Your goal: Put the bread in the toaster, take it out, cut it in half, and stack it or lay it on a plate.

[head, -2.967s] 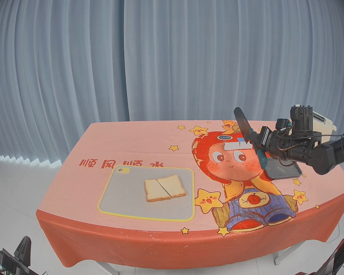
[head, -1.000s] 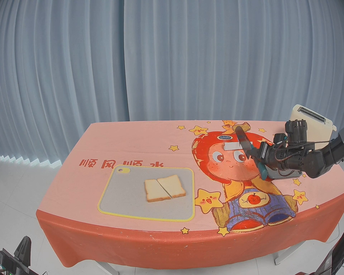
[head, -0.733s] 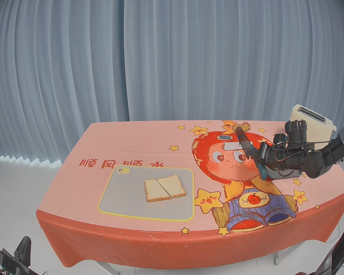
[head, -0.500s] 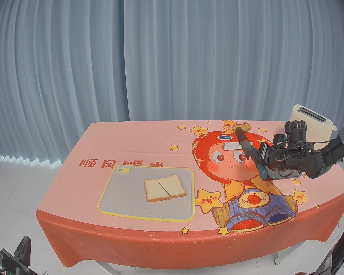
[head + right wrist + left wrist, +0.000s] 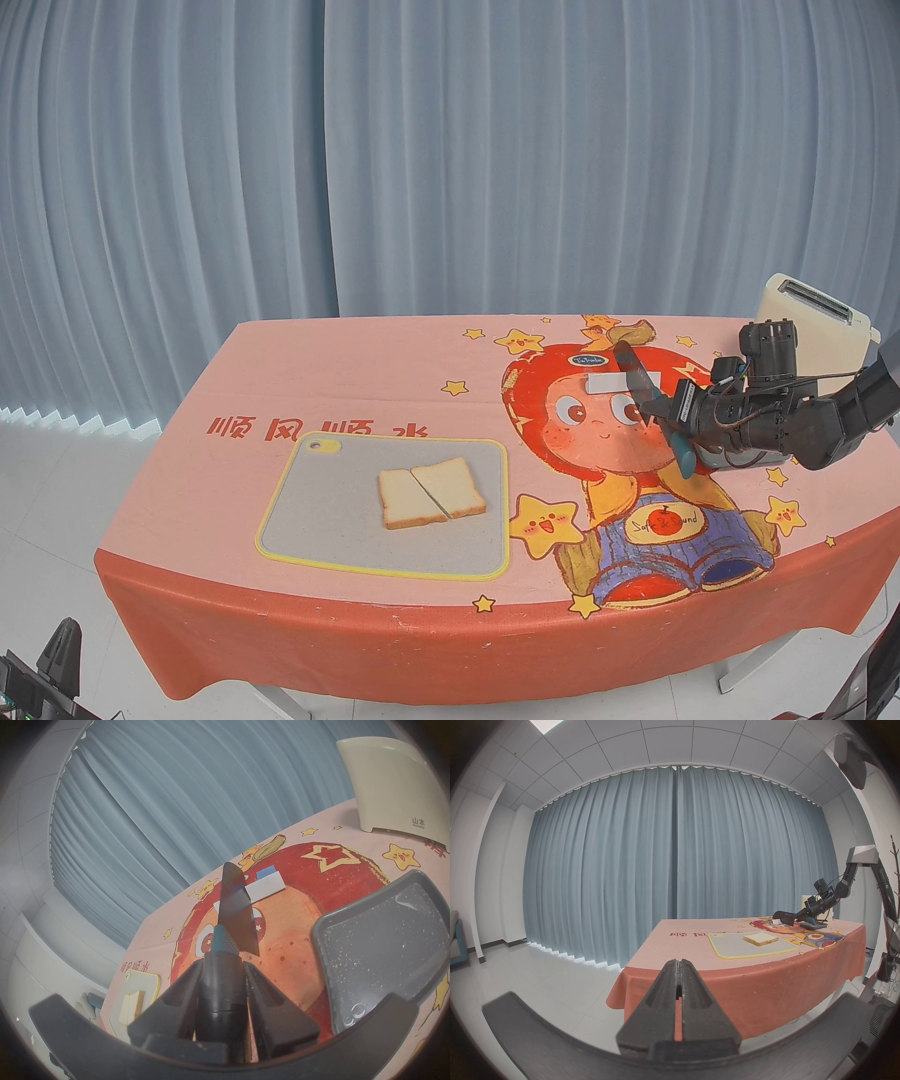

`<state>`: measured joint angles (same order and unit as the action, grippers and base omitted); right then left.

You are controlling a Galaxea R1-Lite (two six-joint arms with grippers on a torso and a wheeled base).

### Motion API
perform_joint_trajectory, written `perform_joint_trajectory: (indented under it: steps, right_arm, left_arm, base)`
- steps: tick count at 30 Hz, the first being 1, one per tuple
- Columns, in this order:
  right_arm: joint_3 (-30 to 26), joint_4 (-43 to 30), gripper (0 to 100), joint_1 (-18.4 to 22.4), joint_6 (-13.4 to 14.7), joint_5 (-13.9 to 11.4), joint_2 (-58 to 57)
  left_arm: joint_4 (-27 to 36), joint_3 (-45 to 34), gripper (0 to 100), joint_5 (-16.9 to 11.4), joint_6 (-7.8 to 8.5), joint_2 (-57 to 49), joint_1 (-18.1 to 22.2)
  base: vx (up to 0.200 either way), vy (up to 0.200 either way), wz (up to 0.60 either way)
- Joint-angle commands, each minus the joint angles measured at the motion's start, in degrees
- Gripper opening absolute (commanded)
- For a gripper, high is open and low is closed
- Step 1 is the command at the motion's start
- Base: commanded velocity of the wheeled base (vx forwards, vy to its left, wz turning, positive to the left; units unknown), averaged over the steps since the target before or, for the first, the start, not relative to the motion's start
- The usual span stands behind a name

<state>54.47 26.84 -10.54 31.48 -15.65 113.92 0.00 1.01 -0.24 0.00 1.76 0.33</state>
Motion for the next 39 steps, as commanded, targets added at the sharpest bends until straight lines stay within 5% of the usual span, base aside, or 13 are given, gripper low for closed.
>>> perform_joint_trajectory:
  steps: [1, 19, 20, 39]
  right_arm:
    - [0.2, 0.1, 0, 0.1, 0.0, 0.4, 0.5]
    - [-0.2, 0.8, 0, 0.0, 0.2, 0.8, 0.7]
    - [-0.2, 0.8, 100, 0.0, 0.2, 0.8, 0.6]
    - [-0.1, 0.9, 100, 0.1, 0.2, 1.0, 0.0]
  left_arm:
    - [0.0, -1.0, 0, 0.1, 0.00, 0.1, 0.0]
    - [0.0, -1.0, 0, 0.0, 0.00, 0.1, 0.0]
    - [0.0, -1.0, 0, 0.0, 0.00, 0.1, 0.0]
    - [0.0, -1.0, 0, 0.0, 0.00, 0.1, 0.0]
  base:
    - [0.000, 0.000, 0.00]
    - [0.000, 0.000, 0.00]
    - [0.000, 0.000, 0.00]
    - [0.000, 0.000, 0.00]
